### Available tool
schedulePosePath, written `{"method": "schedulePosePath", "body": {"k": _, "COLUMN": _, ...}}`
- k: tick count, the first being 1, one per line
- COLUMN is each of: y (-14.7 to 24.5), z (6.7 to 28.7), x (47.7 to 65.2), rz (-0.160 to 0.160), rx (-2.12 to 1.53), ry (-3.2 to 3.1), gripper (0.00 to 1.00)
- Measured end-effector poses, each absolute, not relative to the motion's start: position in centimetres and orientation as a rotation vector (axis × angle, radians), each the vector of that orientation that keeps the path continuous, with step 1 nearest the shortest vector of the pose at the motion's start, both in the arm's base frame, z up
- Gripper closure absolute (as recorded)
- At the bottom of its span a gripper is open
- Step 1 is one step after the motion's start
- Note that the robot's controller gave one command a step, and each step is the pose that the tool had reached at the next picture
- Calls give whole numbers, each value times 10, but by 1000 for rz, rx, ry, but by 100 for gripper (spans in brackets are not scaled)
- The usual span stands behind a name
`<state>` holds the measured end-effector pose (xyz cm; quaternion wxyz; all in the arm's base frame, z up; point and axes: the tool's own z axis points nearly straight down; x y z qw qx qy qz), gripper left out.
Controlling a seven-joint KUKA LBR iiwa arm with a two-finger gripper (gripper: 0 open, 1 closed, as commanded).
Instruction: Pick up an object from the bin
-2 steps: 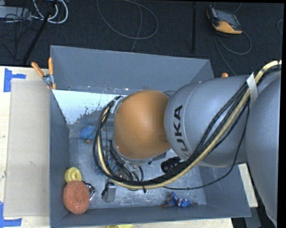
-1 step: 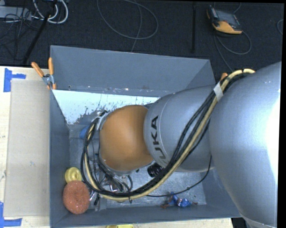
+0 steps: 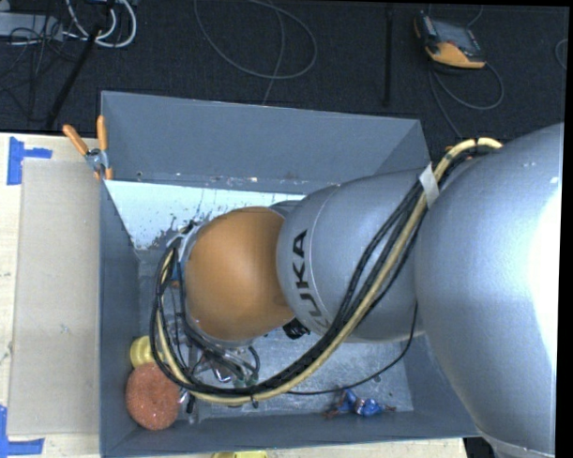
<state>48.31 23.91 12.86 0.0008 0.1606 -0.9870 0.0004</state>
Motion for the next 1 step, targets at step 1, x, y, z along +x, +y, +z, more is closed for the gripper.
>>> {"method": "schedulePosePath", "body": {"k": 1, "y": 239, "z": 129, "x": 471, "rz": 0, "rx": 890, "ry": -3011, "gripper": 0}}
